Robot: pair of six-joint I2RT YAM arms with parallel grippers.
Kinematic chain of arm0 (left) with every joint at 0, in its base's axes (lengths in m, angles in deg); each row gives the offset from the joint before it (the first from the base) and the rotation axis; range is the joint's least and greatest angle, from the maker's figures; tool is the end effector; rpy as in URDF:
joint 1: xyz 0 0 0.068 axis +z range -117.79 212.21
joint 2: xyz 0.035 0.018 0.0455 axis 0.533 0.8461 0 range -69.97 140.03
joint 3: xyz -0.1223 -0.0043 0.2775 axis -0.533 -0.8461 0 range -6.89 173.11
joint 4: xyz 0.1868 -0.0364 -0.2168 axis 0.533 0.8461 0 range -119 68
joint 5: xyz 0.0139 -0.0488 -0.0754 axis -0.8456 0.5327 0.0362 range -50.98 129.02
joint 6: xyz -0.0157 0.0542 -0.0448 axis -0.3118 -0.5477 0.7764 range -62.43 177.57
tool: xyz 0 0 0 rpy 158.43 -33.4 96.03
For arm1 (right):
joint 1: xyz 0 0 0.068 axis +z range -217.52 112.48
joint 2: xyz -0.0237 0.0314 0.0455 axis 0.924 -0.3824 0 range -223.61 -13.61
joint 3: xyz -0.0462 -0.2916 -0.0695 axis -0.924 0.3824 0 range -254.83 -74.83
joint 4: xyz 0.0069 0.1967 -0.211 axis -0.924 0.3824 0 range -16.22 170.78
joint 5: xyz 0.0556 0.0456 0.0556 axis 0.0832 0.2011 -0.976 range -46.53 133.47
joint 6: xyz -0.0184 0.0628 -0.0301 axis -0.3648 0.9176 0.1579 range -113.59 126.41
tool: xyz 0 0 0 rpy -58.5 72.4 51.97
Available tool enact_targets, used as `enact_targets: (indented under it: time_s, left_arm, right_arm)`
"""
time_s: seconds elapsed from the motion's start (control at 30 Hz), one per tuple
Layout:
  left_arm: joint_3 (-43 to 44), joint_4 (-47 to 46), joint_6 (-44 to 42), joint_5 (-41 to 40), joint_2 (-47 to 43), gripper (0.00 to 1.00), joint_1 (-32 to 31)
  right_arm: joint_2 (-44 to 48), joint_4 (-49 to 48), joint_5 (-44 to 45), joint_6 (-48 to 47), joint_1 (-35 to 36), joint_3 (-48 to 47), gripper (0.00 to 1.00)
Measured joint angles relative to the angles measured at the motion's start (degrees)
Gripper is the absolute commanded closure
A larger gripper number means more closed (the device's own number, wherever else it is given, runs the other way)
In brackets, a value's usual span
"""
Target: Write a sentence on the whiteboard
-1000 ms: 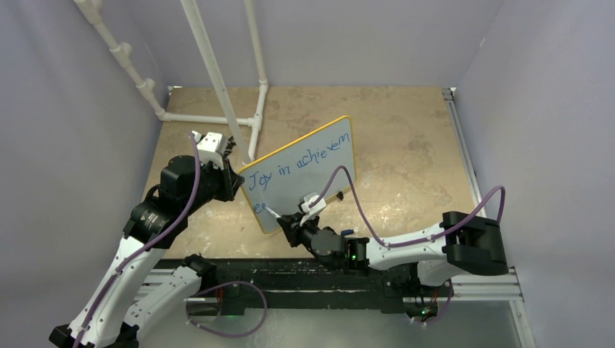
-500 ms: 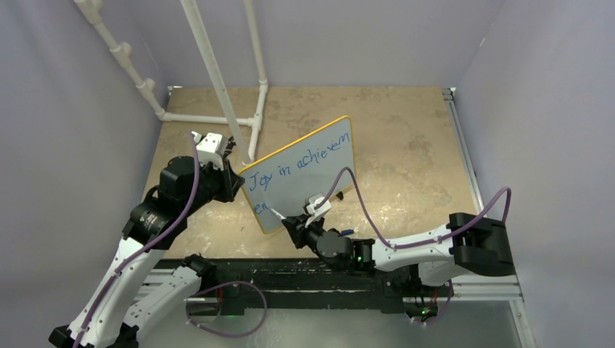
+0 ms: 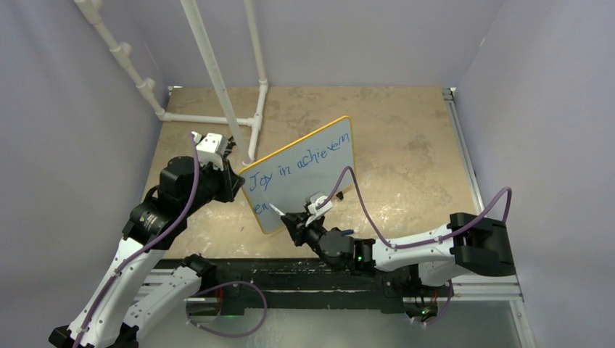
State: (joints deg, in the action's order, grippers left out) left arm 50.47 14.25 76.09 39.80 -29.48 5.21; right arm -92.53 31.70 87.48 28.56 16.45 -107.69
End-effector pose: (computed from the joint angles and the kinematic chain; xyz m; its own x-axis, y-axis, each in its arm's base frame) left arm 0.1417 -0.0732 0.3828 -0.5230 -0.0900 -0.8476 0.3149 0.9036 -0.2903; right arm 0.0740 0.3068 0.2399 -0.2489 0.2246 -0.9421 -0.5922 0.7344 0.3315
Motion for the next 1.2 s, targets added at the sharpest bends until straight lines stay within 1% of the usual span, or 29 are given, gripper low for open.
enact_targets:
  time_s: [0.73, 1.2]
  left_arm:
    - [0.0, 0.0, 0.0, 0.1, 0.0, 1.00, 0.0]
    - [0.0, 0.0, 0.0, 0.1, 0.0, 1.00, 0.0]
  right_arm:
    - [-3.2, -1.9, 0.2, -2.9, 0.0, -2.2, 1.00]
    - [-1.9, 0.3, 4.4, -2.1, 0.2, -2.2, 1.00]
